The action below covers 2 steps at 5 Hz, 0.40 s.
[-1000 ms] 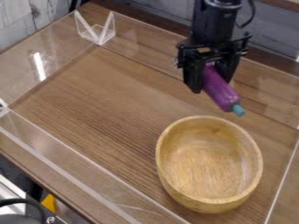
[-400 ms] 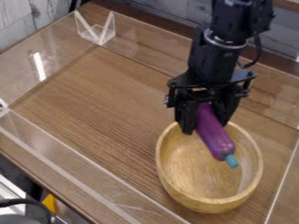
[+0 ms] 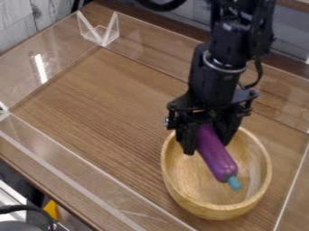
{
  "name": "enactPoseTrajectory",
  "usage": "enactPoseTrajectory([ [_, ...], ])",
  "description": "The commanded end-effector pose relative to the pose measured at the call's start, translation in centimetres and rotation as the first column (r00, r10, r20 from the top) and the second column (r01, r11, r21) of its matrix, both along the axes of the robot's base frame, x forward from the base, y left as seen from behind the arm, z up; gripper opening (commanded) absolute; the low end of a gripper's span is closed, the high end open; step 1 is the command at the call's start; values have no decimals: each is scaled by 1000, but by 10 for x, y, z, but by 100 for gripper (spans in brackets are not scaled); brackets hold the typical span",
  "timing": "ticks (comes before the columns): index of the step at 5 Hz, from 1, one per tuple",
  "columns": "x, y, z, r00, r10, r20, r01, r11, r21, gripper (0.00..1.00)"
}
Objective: Put the purple eggplant in the brown bowl
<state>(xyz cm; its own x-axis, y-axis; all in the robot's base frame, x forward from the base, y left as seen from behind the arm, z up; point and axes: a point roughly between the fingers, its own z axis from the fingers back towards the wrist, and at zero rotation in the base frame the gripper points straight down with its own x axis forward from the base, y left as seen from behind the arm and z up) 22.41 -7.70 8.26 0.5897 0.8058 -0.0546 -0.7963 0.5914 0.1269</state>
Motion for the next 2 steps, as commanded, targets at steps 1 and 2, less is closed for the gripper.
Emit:
enactPoseTrajectory([
  [1,4,-6,1,999,27,37,-26,1000,-16,0],
  [2,0,-6,-14,999,31,22,-31,999,-17,0],
])
